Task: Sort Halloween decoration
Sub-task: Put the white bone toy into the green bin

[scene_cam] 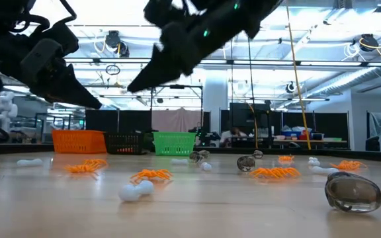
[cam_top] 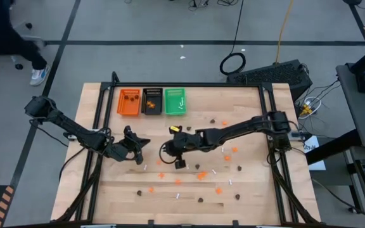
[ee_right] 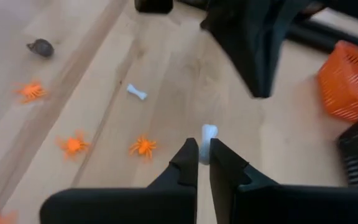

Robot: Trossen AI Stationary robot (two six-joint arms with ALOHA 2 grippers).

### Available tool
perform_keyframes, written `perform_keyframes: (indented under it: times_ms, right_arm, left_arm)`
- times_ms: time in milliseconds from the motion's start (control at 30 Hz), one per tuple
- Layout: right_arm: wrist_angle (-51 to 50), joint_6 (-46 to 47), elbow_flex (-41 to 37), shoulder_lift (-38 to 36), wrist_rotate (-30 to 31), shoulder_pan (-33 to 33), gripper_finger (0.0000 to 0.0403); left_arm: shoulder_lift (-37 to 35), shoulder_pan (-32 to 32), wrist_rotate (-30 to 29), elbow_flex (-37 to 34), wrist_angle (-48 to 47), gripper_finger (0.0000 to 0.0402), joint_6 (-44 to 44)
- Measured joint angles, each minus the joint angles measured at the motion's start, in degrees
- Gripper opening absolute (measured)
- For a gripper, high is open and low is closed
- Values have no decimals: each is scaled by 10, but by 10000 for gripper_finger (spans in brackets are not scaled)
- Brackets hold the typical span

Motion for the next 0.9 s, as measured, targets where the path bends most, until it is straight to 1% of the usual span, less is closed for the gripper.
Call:
perform_keyframes:
  times_ms: [67,233,433,700,900]
  right_arm:
    - [-21,-27,0,-23,15,2,0]
    - [-70,-140,0,-76,73,14,0]
    - [-120,-285,0,-111,98,32,0]
    - [-173,-394,0,-132,217,51,0]
    - [-186,-432,0,-149,256,63,0]
  left_arm:
    - [0,0,0,0,1,11,0]
    - [0,0,0,0,14,11,3]
    - [0,0,0,0,47,11,28]
    - [0,0,0,0,72,11,45]
    - [0,0,0,0,73,11,45]
